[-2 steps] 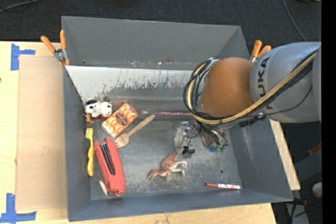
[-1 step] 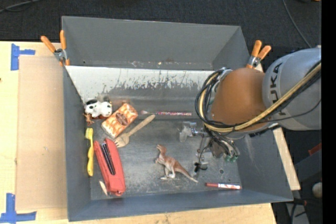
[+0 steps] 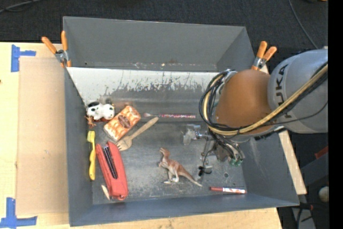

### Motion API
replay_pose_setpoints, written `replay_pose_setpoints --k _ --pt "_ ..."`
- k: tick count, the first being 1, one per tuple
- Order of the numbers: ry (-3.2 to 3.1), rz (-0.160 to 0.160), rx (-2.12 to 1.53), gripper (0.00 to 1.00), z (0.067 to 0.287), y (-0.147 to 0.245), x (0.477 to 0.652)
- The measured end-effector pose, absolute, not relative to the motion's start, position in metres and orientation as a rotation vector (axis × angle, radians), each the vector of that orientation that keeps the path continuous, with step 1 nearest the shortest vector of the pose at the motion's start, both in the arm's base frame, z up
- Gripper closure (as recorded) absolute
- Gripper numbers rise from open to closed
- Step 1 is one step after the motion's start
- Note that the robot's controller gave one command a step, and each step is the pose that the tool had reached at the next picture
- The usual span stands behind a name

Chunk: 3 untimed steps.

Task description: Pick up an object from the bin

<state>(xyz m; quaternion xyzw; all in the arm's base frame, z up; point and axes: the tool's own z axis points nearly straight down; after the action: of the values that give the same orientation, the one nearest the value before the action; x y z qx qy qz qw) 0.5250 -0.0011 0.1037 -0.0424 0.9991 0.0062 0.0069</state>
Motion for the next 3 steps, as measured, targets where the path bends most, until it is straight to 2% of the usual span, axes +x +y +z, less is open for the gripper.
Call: replay_pose_setpoints --k 1,2,3 --pt "3.116 0.019 -0.262 0.00 0.093 0.062 0.491" --pt "3.124 0.018 0.023 1.00 0.070 0.066 0.481" --pt "3.124 0.018 0.024 1.00 0.070 0.066 0.481"
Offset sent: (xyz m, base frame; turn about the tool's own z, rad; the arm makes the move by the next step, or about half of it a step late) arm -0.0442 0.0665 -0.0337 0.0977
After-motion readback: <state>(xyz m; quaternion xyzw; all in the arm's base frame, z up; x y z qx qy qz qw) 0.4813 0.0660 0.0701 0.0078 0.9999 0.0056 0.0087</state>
